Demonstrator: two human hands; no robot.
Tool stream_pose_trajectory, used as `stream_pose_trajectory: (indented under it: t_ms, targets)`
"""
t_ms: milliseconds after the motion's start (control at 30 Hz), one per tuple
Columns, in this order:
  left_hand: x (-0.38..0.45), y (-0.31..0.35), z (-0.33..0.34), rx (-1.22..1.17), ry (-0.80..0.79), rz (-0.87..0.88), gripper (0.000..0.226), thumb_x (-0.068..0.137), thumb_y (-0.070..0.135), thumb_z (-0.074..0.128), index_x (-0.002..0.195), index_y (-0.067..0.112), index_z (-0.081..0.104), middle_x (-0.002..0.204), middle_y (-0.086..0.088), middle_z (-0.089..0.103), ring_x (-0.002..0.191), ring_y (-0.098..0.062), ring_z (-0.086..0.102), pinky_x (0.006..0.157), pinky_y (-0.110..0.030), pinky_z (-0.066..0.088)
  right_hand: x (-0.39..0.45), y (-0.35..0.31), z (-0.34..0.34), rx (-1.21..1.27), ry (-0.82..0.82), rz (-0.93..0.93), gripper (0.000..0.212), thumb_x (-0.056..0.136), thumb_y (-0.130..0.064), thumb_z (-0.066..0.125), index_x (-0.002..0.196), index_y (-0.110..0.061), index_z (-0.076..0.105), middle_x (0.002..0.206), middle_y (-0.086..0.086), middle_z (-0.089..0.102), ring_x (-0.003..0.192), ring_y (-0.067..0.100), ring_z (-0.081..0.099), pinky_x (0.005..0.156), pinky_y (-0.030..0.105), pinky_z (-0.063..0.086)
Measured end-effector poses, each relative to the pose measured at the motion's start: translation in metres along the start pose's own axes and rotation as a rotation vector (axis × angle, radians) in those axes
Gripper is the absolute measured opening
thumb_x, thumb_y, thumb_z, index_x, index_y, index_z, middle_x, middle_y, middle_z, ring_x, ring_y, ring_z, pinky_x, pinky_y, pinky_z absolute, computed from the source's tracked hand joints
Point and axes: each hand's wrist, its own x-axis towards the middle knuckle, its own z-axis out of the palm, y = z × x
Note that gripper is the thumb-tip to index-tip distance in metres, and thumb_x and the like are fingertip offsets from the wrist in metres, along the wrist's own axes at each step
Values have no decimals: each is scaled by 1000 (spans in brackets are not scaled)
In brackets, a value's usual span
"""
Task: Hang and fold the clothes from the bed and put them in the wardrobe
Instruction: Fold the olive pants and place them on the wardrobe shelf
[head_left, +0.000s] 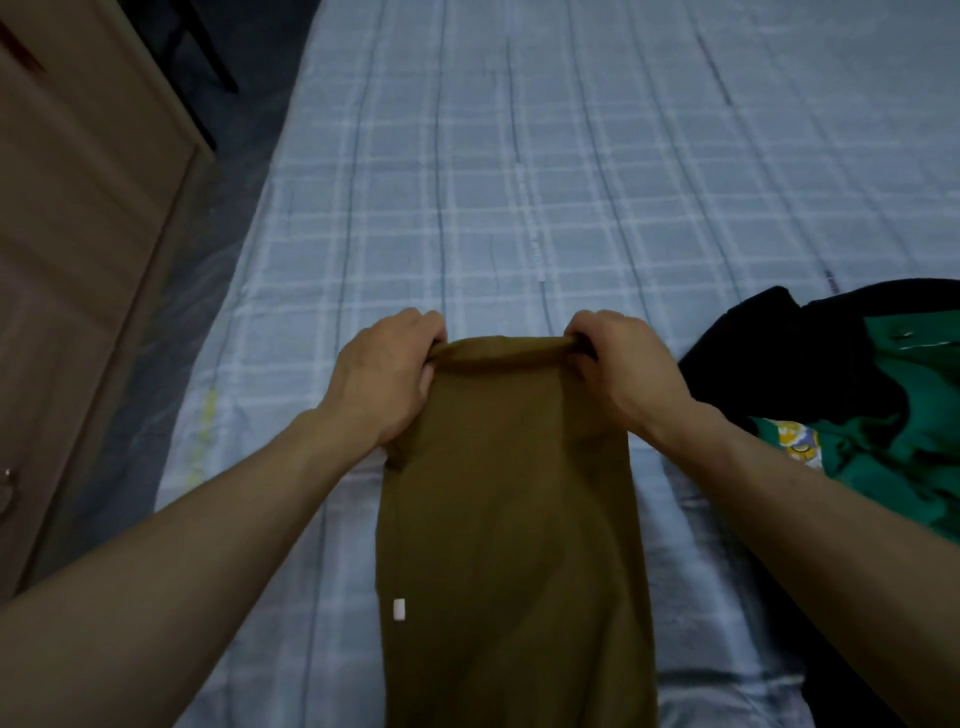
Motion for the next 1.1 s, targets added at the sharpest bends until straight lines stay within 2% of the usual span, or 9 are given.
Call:
stream_pose_trajectory:
  t_ms: [200,367,467,600,667,900,1100]
  targets:
    - [-44,24,-22,0,67,35,19,81,4,60,94,16,53,88,2,47,76,-19,46,64,-37,43,-45,-1,-18,59,105,-94,7,89,-17,64,96,-16,62,87,-1,57,81,21,55,69,35,44]
    - [-85,46,-39,-50,104,65,23,78,0,62,91,16,52,88,1,48,74,-20,48,63,-41,46,-91,-3,-35,62,160,-212,11,82,-13,72,89,-14,63,81,-6,51,77,23,55,68,40,46]
    - [-113,57,-45,-70,95,110,26,75,-3,64,89,16,53,86,1,49,72,-19,48,63,-40,47,-121,-5,-40,74,147,-271,14,80,-10,75,87,-14,64,79,-8,48,73,18,51,65,40,46]
    - [-158,63,-44,-150,29,125,31,75,-3,67,90,21,55,86,9,49,72,-8,49,62,-21,41,-166,-4,-36,127,71,-330,18,77,-6,77,90,-12,66,82,-7,48,73,14,47,66,35,46]
    - [-181,63,-40,-171,-15,140,36,71,-5,69,93,19,56,90,10,50,74,-7,49,65,-17,39,-189,-6,-31,118,38,-338,19,77,-6,77,93,-11,67,85,-4,51,75,15,48,67,36,47]
    - [-256,68,-25,-158,-52,191,44,61,-6,74,98,15,61,96,3,56,83,-18,54,70,-39,50,-260,-16,-8,62,-61,-408,15,84,-15,74,97,-11,69,90,4,59,82,24,57,69,41,49]
    - [-308,74,-11,-180,-112,173,42,62,-2,77,97,16,63,98,2,59,86,-19,56,71,-42,52,-311,-31,15,35,-94,-416,7,83,-12,75,89,-10,72,80,6,59,72,26,59,62,41,51]
